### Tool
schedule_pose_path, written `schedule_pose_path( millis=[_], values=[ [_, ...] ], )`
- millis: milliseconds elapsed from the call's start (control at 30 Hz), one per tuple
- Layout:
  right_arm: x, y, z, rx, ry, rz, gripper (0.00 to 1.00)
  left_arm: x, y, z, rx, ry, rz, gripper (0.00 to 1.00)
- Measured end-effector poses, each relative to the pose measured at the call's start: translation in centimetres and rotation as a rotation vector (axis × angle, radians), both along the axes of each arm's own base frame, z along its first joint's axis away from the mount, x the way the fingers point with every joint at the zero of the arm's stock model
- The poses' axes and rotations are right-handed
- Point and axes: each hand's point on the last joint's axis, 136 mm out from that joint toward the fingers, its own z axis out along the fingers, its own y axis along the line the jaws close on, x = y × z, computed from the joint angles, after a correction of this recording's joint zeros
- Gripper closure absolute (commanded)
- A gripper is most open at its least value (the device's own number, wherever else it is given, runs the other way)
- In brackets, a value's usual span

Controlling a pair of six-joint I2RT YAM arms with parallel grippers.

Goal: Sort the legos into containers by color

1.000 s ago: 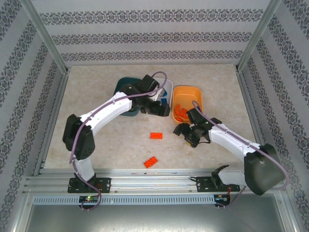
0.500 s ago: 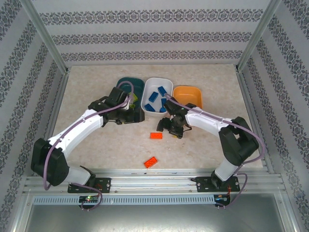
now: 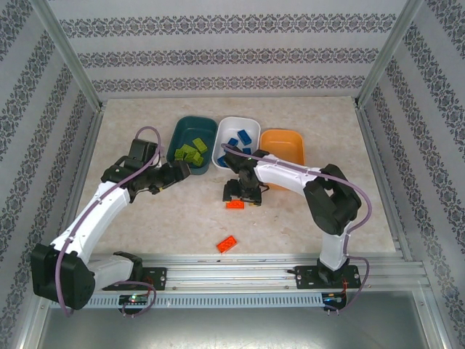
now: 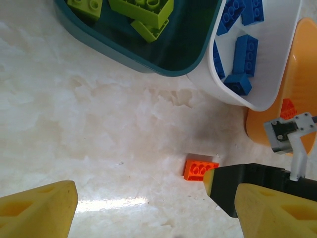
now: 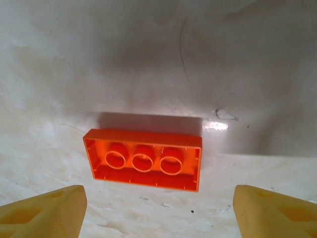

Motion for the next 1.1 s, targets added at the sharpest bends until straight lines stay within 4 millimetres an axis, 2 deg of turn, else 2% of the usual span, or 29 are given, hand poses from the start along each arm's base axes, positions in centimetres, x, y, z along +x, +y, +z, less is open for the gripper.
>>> schedule_pose_path(
  millis=[367, 833, 1000, 1100],
  values=[
    [0.2, 1.5, -0.5, -0.034, 0.014, 0.040, 0.23, -0.6, 1.1, -0.6, -0.024, 0.015, 0.030, 0.16],
    [0.2, 1.6, -2.1, -0.111, 0.056, 0.054, 0.24, -1.0, 2.1, 0.0, -0.038, -0.012, 0.059, 0.16],
    [0.1, 1.2, -2.5, -0.140, 0.065, 0.053, 0.37, -1.1, 2.0, 0.0, -0.042, -0.009, 0.056, 0.16],
    [0.2, 1.0, -2.5, -0.152, 0.062, 0.053, 0.50, -1.1, 2.1, 0.0, -0.046, -0.009, 0.058, 0.16]
  ],
)
